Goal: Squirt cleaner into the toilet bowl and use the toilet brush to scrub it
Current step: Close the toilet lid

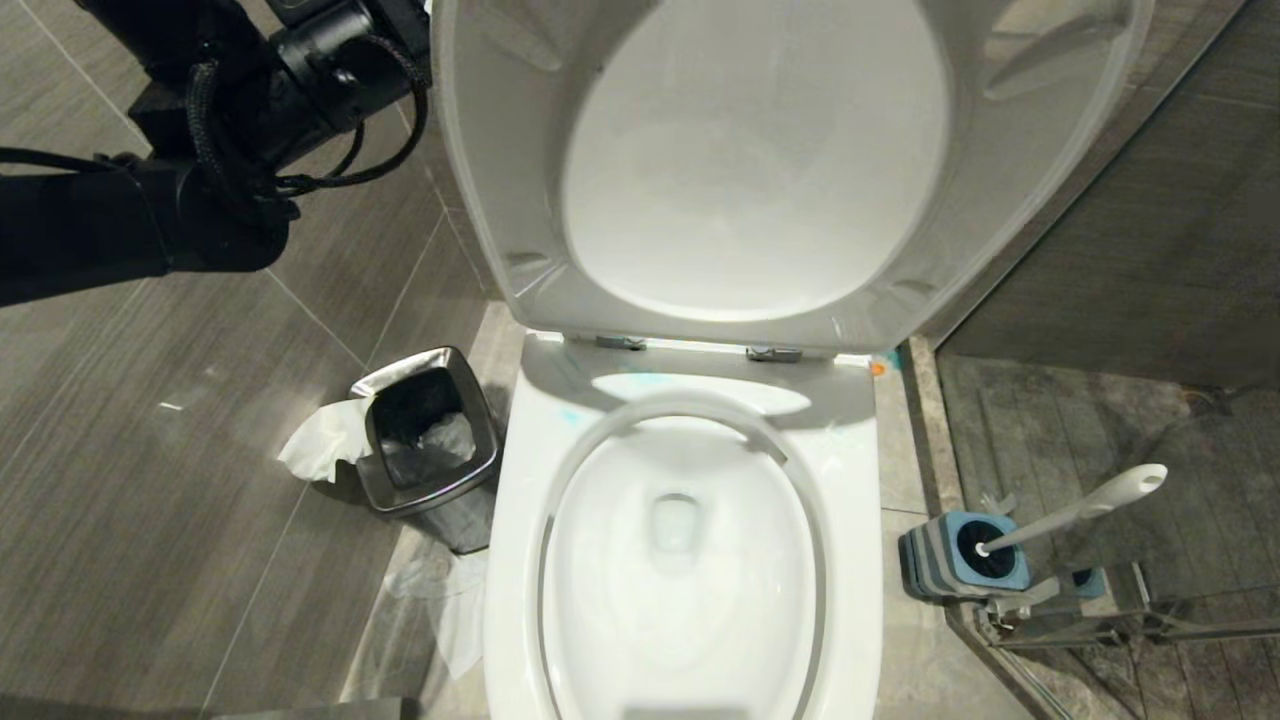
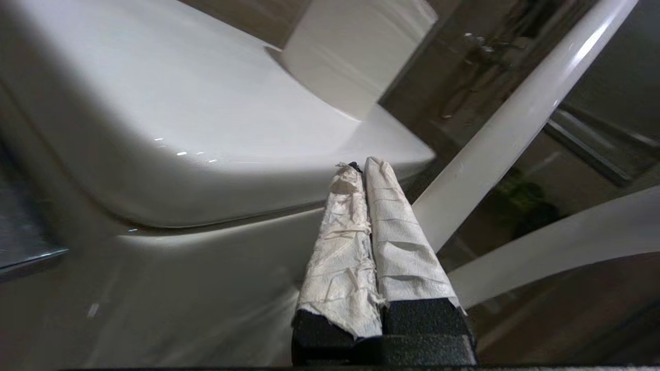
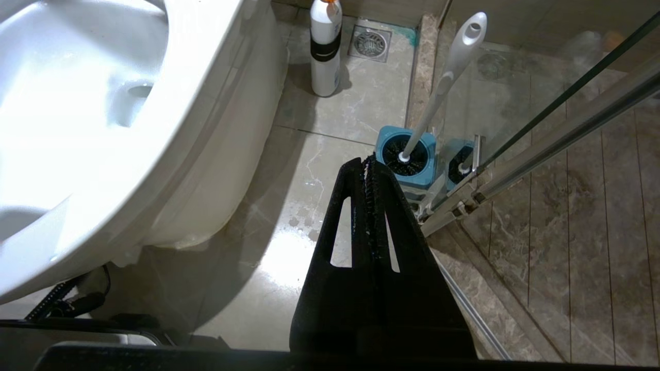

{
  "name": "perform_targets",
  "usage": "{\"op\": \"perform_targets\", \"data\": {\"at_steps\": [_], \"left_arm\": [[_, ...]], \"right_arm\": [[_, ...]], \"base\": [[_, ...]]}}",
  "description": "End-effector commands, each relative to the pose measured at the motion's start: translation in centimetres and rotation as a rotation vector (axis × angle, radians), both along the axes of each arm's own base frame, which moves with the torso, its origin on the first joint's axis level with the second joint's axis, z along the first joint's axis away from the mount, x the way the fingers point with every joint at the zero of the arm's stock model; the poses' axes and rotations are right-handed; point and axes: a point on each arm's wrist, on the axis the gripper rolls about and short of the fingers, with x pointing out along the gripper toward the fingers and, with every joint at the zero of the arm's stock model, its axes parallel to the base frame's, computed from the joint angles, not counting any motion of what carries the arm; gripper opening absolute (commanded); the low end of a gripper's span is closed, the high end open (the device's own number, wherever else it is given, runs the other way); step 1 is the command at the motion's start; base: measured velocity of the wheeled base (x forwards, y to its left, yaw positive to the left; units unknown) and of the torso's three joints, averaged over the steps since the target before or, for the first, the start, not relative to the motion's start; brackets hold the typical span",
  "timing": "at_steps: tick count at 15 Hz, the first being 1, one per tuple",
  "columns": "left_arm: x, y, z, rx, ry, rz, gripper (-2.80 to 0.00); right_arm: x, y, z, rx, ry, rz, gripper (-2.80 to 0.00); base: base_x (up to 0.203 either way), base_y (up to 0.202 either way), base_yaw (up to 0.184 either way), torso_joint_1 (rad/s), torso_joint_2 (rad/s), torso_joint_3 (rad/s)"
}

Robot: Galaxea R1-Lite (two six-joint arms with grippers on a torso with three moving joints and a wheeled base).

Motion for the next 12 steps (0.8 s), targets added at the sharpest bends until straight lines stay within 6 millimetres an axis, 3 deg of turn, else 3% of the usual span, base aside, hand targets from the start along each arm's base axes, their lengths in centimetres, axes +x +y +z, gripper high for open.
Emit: {"op": "perform_targets", "data": {"at_steps": [1,5,9,12], "left_arm": [[-0.8,1.0,0.9,-0.022,0.044,-0.073,-2.80],[-2.3,2.6,2.1,0.001,0.153,-0.243,-2.80],[-4.0,4.2,2.8,0.185,0.241,-0.415,-2.80],[-4.1,4.1,3.0,0.104,0.181,-0.379,-2.80]], "right_arm": [[0.0,0.0,0.0,-0.001,0.001,0.000,-2.80],[0.0,0.0,0.0,-0.001,0.002,0.001,-2.80],[0.0,0.0,0.0,-0.001,0.002,0.000,-2.80],[0.0,0.0,0.0,-0.001,0.002,0.000,-2.80]], "base": [[0.000,0.000,0.000,0.000,0.00,0.000],[0.000,0.000,0.000,0.000,0.00,0.000],[0.000,0.000,0.000,0.000,0.00,0.000],[0.000,0.000,0.000,0.000,0.00,0.000]]}}
